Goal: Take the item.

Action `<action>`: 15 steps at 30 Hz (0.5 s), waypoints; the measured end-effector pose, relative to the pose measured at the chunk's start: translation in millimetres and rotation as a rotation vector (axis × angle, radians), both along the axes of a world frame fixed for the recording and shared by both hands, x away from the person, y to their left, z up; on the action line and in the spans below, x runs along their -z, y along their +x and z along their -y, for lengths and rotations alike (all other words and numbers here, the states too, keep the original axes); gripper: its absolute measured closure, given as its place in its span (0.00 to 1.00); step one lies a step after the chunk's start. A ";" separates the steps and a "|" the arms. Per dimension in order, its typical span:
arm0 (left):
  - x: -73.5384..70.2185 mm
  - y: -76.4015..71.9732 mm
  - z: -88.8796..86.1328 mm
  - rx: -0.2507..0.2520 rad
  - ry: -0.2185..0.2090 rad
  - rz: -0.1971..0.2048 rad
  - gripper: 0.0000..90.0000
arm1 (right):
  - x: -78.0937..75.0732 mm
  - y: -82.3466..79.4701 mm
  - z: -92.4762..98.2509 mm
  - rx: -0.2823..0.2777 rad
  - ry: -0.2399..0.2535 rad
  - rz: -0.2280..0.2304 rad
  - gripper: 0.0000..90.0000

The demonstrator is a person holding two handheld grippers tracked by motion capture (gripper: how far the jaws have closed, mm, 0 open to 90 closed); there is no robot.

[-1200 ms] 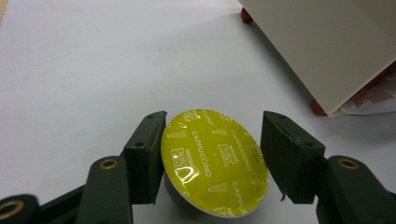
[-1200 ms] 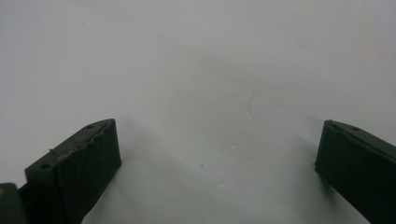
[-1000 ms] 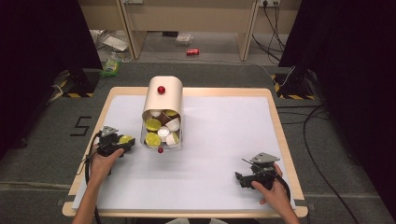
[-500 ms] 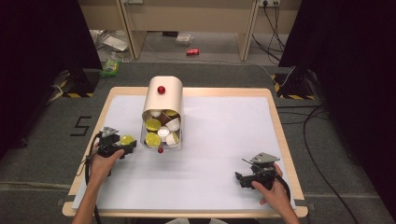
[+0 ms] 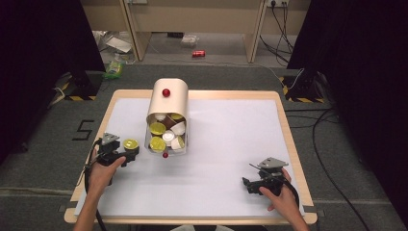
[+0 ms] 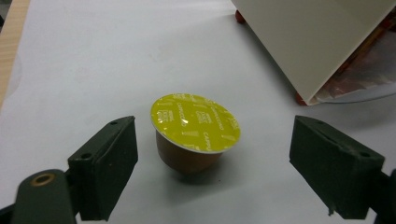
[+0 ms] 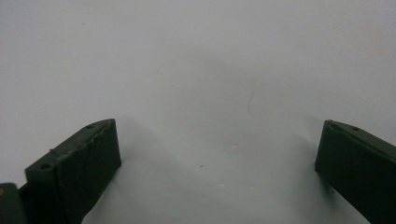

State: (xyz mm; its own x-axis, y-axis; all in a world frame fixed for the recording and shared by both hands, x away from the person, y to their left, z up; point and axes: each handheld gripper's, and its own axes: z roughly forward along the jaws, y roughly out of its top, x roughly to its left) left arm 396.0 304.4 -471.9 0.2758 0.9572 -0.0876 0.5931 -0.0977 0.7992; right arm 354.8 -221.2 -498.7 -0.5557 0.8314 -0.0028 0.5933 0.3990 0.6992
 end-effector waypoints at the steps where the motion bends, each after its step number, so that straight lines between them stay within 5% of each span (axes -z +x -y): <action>1: -0.6 -1.3 0.2 0.000 -0.002 0.000 0.17 | 0.0 0.0 0.0 0.000 0.000 0.000 0.01; 15: -3.6 -17.8 9.0 0.028 0.021 0.012 0.17 | 0.0 0.0 0.0 0.000 0.000 0.000 0.01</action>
